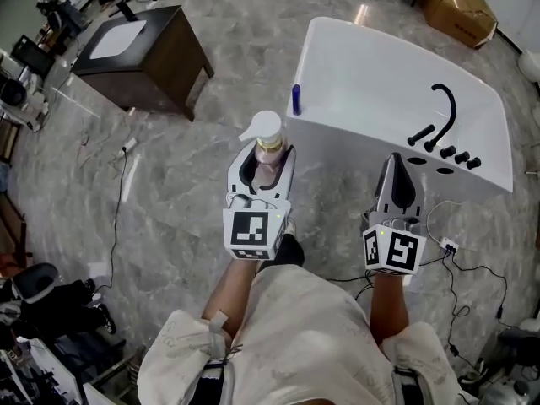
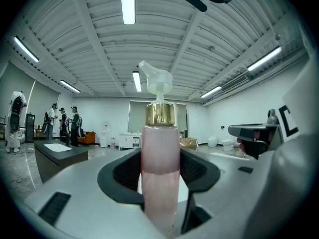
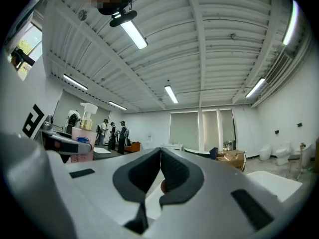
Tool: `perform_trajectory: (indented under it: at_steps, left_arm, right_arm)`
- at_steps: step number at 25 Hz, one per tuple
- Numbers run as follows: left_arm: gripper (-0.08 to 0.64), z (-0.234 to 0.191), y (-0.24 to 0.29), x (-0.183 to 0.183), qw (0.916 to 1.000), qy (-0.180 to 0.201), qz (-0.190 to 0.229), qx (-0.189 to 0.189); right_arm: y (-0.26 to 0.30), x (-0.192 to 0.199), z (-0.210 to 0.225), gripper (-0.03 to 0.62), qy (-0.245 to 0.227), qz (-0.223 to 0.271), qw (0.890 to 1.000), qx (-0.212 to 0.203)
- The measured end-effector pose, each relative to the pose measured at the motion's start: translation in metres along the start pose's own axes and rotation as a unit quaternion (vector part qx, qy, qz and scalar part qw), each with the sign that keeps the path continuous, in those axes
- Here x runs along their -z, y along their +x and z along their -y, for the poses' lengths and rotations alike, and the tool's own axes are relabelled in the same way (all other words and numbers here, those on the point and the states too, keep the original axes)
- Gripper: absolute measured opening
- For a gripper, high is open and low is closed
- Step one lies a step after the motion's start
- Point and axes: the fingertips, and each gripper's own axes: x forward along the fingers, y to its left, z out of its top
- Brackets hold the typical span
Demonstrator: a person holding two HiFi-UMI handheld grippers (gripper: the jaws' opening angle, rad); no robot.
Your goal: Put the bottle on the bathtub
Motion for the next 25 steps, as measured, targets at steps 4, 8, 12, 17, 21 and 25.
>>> perform_trajectory:
  at_steps: [4, 8, 12, 17, 21, 25]
  left_arm:
    - [0.218, -0.02, 0.033, 0.003, 0.9999, -0.009, -0.004, 0.014]
    - [0.218, -0.039, 0.061, 0.004, 0.9995, -0.011, -0.005, 0.03]
    - [0.218, -0.052, 0.087, 0.003, 0.999, -0.011, 0.0, 0.044]
    - [0.218, -0.051, 0.111, 0.004, 0.9979, -0.016, 0.0, 0.062]
    - [0.218, -0.045, 0.129, 0.007, 0.9975, -0.016, -0.002, 0.069]
    - [0.218, -0.036, 0.154, 0.016, 0.9974, -0.017, -0.001, 0.07]
  right_arm:
    - [0.037, 0.004, -0.009, -0.011, -0.016, -0.008, 1.0, 0.003]
    - [0.065, 0.004, -0.017, -0.011, -0.024, -0.015, 0.999, 0.017]
    - [0.085, 0.004, -0.02, -0.011, -0.031, -0.017, 0.999, 0.028]
    - [0.098, 0.007, -0.011, -0.011, -0.039, -0.024, 0.998, 0.042]
    - [0.11, 0.014, 0.001, -0.011, -0.034, -0.023, 0.998, 0.049]
    - [0.129, 0.026, 0.011, -0.011, -0.028, -0.024, 0.998, 0.045]
